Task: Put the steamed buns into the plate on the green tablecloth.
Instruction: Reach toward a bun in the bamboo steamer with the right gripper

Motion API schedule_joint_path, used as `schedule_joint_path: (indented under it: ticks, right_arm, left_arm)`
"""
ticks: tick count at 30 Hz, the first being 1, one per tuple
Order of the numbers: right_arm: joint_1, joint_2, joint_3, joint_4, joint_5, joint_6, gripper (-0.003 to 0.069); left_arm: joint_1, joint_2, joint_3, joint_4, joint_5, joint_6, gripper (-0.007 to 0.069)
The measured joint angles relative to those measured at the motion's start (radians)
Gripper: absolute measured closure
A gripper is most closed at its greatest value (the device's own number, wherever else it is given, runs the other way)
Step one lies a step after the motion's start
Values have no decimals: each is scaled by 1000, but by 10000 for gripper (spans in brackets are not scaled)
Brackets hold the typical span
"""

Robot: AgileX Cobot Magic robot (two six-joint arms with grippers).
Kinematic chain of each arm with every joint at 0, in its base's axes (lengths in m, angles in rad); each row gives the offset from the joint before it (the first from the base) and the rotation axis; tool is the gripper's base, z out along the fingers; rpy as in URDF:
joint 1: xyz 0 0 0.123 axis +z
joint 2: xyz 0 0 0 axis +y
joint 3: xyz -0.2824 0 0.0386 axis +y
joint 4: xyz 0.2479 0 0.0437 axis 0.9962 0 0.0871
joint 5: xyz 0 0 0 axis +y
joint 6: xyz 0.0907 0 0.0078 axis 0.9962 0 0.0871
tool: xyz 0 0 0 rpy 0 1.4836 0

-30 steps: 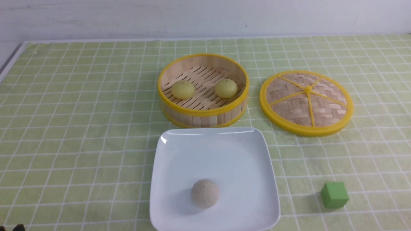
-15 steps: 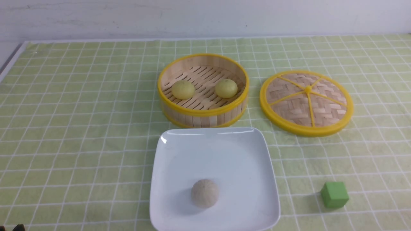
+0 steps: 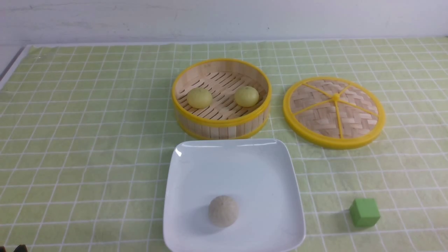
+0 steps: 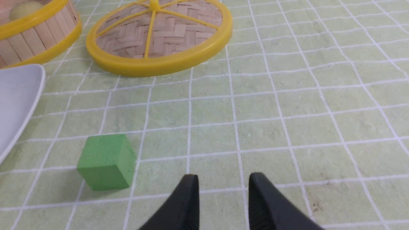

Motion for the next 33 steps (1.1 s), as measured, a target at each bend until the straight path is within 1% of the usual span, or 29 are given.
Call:
schedule_joint_path:
  ticks: [3,4,5,6,8,9,10,11,12,13,15,19,21,23,24,25,26,27,28,30,31,32,33]
  right_arm:
    - [0,0,0,-20,-8,2,419]
    - [0,0,2,-15,-13,16,419]
    - [0,0,3,4,-20,36,419]
    - [0,0,5,46,-30,75,419]
    - [0,0,8,181,-42,174,419]
    - [0,0,9,242,-43,222,419]
    - [0,0,9,242,-43,231,419]
    - [0,0,9,315,-45,286,419]
    - [0,0,9,357,-47,312,419]
    - [0,0,9,397,-52,338,419]
    - [0,0,9,435,-64,356,419]
    - [0,0,9,449,-95,359,424]
    - [0,0,-15,438,-101,354,456]
    - [0,4,-81,393,-104,320,508]
    - [0,15,-108,359,-100,296,537]
    - [0,48,-180,296,-74,253,588]
    - [0,81,-212,248,-39,226,621]
    - [-2,147,-274,194,37,210,652]
    - [-3,186,-312,160,84,208,664]
    - [-5,343,-389,114,239,216,669]
    - [-5,429,-433,106,331,224,669]
    - [-5,464,-441,106,355,224,667]
    - [-5,583,-486,128,409,208,666]
  left_arm:
    - [0,0,0,11,0,-7,384]
    - [0,0,0,-2,0,-30,384]
    - [0,0,0,-43,-3,-76,384]
    - [0,0,0,-93,-8,-126,384]
    - [0,0,0,-255,-17,-269,384]
    - [0,0,1,-335,-19,-364,384]
    - [0,0,1,-363,-19,-392,384]
    - [-1,0,1,-429,-24,-467,384]
    - [-1,0,1,-468,-27,-508,384]
    - [-1,0,1,-498,-36,-564,384]
    - [-3,0,1,-515,-45,-609,384]
    - [-3,0,2,-508,-66,-633,384]
    - [-3,0,2,-524,-93,-653,399]
    - [-3,0,-11,-522,-87,-639,439]
    - [-3,0,-35,-516,-72,-619,475]
    - [-3,2,-73,-501,-40,-583,519]
    - [-3,13,-121,-491,-10,-554,562]
    - [-3,40,-173,-482,40,-515,592]
    - [-3,71,-215,-475,91,-482,607]
    - [-3,180,-298,-469,252,-397,622]
    - [-3,258,-349,-469,356,-348,622]
    - [-3,271,-355,-470,372,-340,622]
    - [-3,362,-394,-474,472,-286,622]
